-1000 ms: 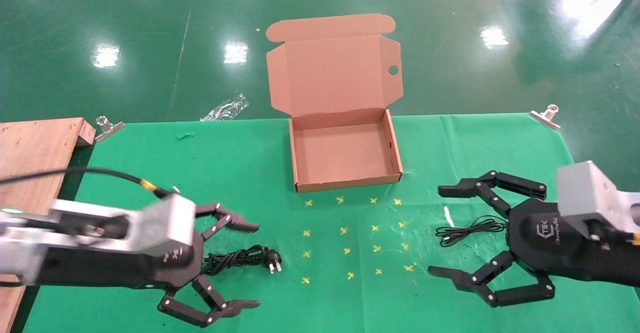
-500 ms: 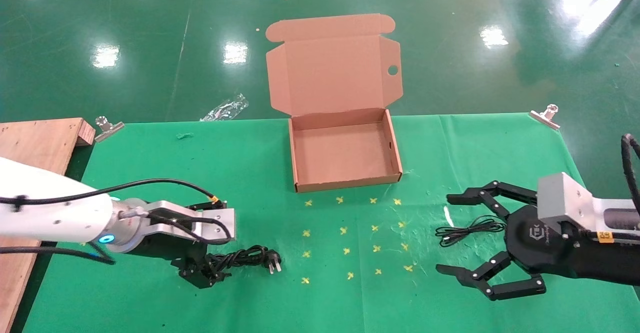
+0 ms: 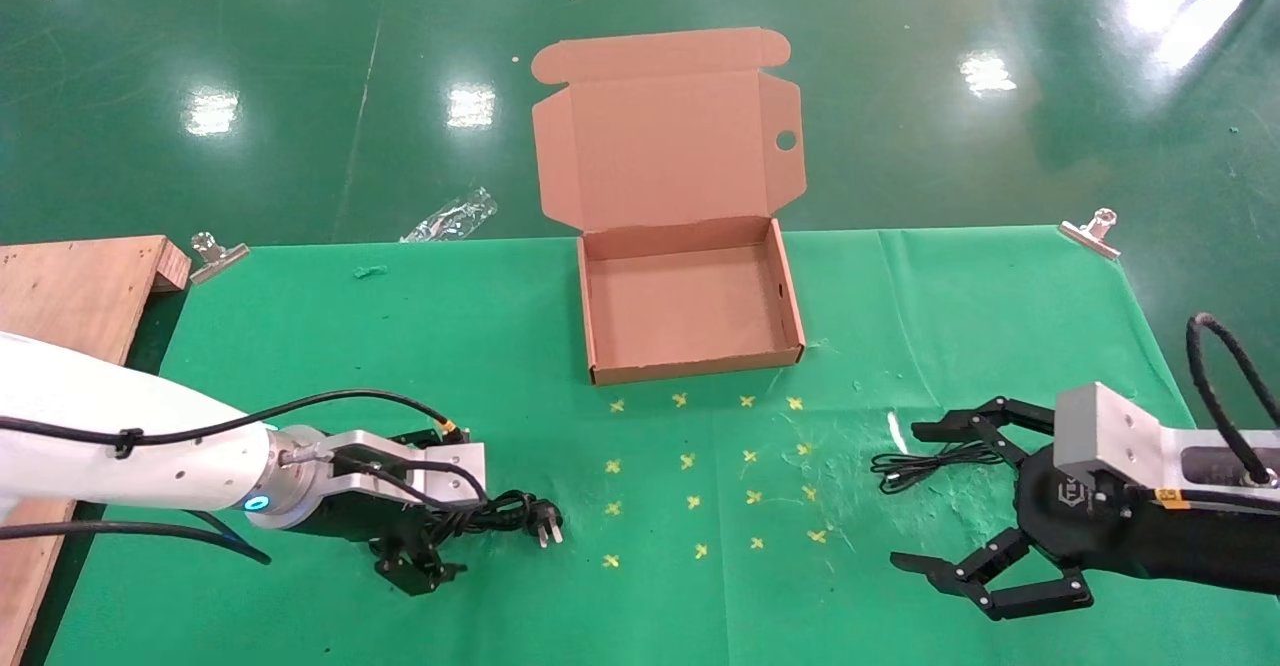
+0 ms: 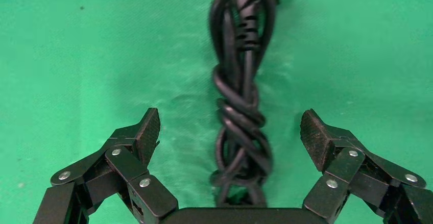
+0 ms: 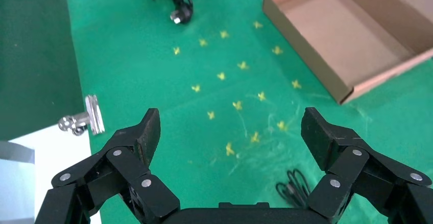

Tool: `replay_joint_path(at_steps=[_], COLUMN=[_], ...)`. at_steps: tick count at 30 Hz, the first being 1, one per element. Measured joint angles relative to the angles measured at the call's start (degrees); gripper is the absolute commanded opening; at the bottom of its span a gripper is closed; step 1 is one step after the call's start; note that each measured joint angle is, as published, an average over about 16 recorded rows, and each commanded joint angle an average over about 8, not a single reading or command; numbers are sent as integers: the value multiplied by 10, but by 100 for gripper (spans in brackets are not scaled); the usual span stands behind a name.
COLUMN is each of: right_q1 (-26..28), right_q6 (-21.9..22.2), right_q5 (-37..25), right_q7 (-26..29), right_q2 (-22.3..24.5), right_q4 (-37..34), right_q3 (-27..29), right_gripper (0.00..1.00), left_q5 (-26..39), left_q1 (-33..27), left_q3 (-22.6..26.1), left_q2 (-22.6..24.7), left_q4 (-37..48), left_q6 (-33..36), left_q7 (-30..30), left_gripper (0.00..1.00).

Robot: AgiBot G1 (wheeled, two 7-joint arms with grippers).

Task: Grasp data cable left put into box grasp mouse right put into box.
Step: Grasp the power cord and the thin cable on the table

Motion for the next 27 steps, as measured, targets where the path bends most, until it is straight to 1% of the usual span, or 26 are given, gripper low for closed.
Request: replay_joint_path(at_steps=[6,11,18,26,27], right_q1=[18,48,100,150,155], right_q6=[21,44,76,104,106], right_q5=[-68,-139,-215,-249,-250], right_q7=[-14,-41,-95,-159,-165], right_q2=[-14,-43,-100,-154,-159], right_q4=[-20,-61,-166,-301,-315], right_q3=[-23,-49,-77,-90,-90], right_gripper=[100,100,100,100,100], left_q5=[9,10,11,11,11], left_q1=[2,2,3,3,3], left_q3=[2,2,2,2,2], left_q2=[2,2,1,2,2], left_q4=[-2,-4,-4,-5,-4], left_q6=[-6,-6,-6,-6,-6], left_q7=[-4,-6,-6,-6,-6], left_gripper=[100,100,100,100,87])
